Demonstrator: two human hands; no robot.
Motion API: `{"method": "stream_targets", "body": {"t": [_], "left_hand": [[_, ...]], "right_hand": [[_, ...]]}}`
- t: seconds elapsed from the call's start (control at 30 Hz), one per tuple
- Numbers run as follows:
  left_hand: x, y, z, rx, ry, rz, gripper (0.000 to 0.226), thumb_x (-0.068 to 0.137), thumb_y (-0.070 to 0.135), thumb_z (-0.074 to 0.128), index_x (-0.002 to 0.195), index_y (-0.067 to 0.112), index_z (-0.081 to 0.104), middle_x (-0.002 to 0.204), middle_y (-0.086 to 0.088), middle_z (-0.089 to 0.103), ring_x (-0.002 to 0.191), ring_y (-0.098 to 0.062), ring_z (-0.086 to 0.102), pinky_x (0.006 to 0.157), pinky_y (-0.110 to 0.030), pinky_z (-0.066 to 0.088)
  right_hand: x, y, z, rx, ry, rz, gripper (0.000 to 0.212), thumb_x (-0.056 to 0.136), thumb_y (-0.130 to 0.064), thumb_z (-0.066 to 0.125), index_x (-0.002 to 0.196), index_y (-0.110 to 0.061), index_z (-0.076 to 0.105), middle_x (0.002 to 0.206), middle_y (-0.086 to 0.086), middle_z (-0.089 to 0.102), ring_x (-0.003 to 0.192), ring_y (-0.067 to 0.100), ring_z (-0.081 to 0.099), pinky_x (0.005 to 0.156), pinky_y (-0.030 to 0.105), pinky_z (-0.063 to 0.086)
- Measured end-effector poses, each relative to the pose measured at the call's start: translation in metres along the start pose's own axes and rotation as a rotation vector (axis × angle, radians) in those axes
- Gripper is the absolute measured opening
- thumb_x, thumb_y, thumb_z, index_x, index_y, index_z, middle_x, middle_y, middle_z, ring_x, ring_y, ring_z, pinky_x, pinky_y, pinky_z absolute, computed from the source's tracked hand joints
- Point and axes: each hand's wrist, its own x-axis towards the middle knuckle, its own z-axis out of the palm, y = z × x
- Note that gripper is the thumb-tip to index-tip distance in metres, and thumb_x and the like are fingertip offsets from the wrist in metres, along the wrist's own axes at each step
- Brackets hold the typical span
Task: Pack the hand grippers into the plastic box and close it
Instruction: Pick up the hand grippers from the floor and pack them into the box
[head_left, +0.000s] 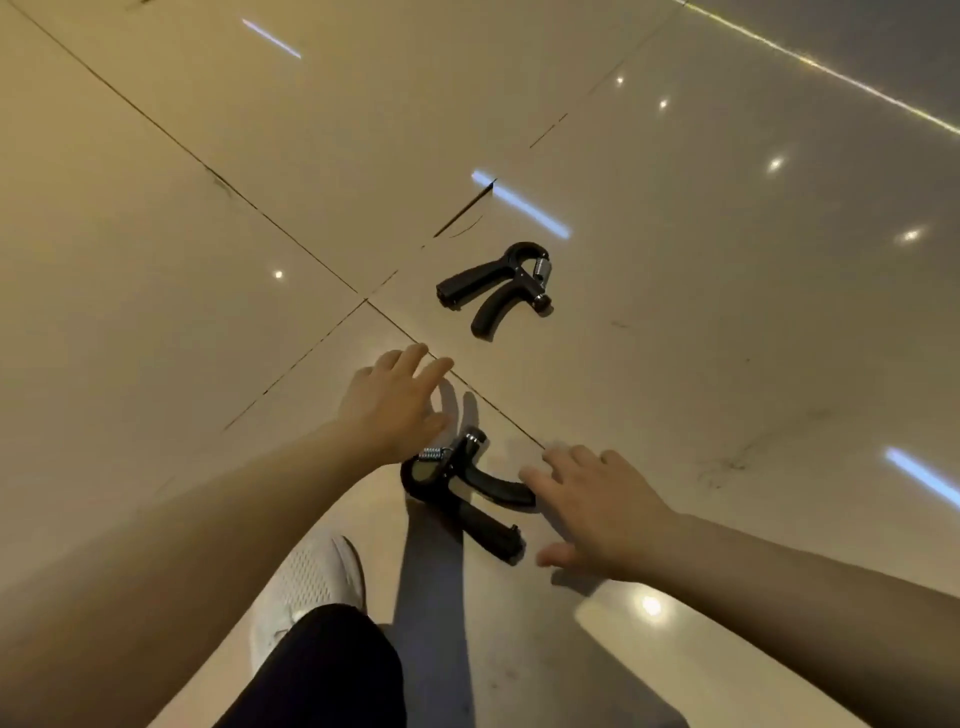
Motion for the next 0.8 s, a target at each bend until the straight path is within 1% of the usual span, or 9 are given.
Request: {"method": "stream_targets", "body": {"t": [0.1, 0.2, 0.27, 0.33, 0.47, 0.6, 0.67, 0.73, 0.8], "left_hand": [[0.002, -0.015, 0.021, 0.067, -0.119, -0.035, 0.069, 0.091, 0.057, 0.038, 0.148, 0.033, 0.005, 0.157, -0.003, 0.004, 0.143, -0.029, 0.011, 0.112, -0.050, 0.022], [0.014, -0.022, 0.029, 0.075, -0.177, -0.081, 0.074, 0.088, 0.065, 0.034, 0.147, 0.035, 0.000, 0.157, -0.002, 0.000, 0.142, -0.029, 0.012, 0.109, -0.056, 0.023], [0.024, -0.023, 0.030, 0.077, -0.168, -0.047, 0.077, 0.085, 0.072, 0.030, 0.147, 0.036, 0.000, 0.156, -0.001, 0.003, 0.142, -0.028, 0.014, 0.109, -0.057, 0.021], [0.035, -0.020, 0.026, 0.049, -0.148, -0.021, 0.080, 0.084, 0.074, 0.026, 0.147, 0.036, -0.002, 0.158, 0.000, -0.002, 0.144, -0.027, 0.006, 0.112, -0.056, 0.015], [0.061, -0.012, 0.017, -0.040, -0.059, -0.012, 0.082, 0.084, 0.073, 0.030, 0.148, 0.035, -0.005, 0.158, -0.002, -0.008, 0.144, -0.028, -0.001, 0.115, -0.050, 0.012], [0.087, -0.011, 0.006, -0.069, 0.076, -0.020, 0.081, 0.086, 0.067, 0.039, 0.148, 0.032, 0.001, 0.157, -0.007, 0.002, 0.143, -0.030, 0.010, 0.113, -0.046, 0.019], [0.098, -0.012, 0.001, -0.071, 0.112, -0.025, 0.080, 0.087, 0.064, 0.041, 0.149, 0.031, 0.003, 0.157, -0.008, 0.005, 0.142, -0.030, 0.012, 0.112, -0.046, 0.019], [0.108, -0.015, -0.001, -0.072, 0.150, -0.019, 0.079, 0.086, 0.064, 0.042, 0.148, 0.031, 0.007, 0.156, -0.007, 0.010, 0.141, -0.030, 0.014, 0.112, -0.047, 0.020], [0.117, -0.016, -0.001, -0.072, 0.155, -0.007, 0.080, 0.085, 0.065, 0.043, 0.148, 0.030, 0.009, 0.155, -0.004, 0.015, 0.140, -0.029, 0.016, 0.111, -0.049, 0.022]], "right_hand": [[0.013, -0.005, 0.007, -0.023, -0.011, -0.036, 0.087, 0.077, -0.063, 0.059, 0.142, -0.022, 0.017, 0.139, 0.010, 0.033, 0.125, 0.030, 0.032, 0.095, 0.041, 0.034], [0.024, -0.017, 0.008, -0.026, 0.042, -0.072, 0.095, 0.078, -0.062, 0.059, 0.146, -0.024, 0.005, 0.140, 0.013, 0.029, 0.122, 0.032, 0.034, 0.095, 0.043, 0.035], [0.033, -0.023, 0.013, -0.018, 0.039, -0.089, 0.099, 0.079, -0.060, 0.060, 0.147, -0.026, -0.003, 0.140, 0.016, 0.026, 0.122, 0.033, 0.032, 0.094, 0.046, 0.035], [0.039, -0.027, 0.018, 0.010, 0.029, -0.096, 0.097, 0.081, -0.054, 0.060, 0.147, -0.027, -0.006, 0.136, 0.016, 0.028, 0.118, 0.034, 0.032, 0.092, 0.047, 0.035], [0.041, -0.020, 0.028, 0.102, 0.033, -0.087, 0.090, 0.085, -0.048, 0.056, 0.147, -0.031, -0.008, 0.131, 0.017, 0.034, 0.115, 0.034, 0.036, 0.092, 0.046, 0.034], [0.034, 0.001, 0.030, 0.048, 0.034, -0.103, 0.086, 0.082, -0.041, 0.056, 0.145, -0.031, -0.002, 0.125, 0.017, 0.041, 0.108, 0.035, 0.042, 0.086, 0.046, 0.037], [0.028, 0.016, 0.037, 0.061, 0.032, -0.078, 0.083, 0.082, -0.036, 0.054, 0.145, -0.031, -0.001, 0.130, 0.015, 0.039, 0.112, 0.035, 0.041, 0.090, 0.046, 0.036], [0.019, 0.036, 0.038, 0.044, 0.065, -0.060, 0.083, 0.074, -0.039, 0.061, 0.144, -0.030, 0.018, 0.126, 0.009, 0.047, 0.108, 0.031, 0.048, 0.088, 0.044, 0.043], [0.006, 0.058, 0.045, 0.036, 0.109, -0.021, 0.083, 0.056, -0.046, 0.069, 0.133, -0.027, 0.044, 0.107, 0.003, 0.059, 0.090, 0.025, 0.056, 0.072, 0.038, 0.052]]}}
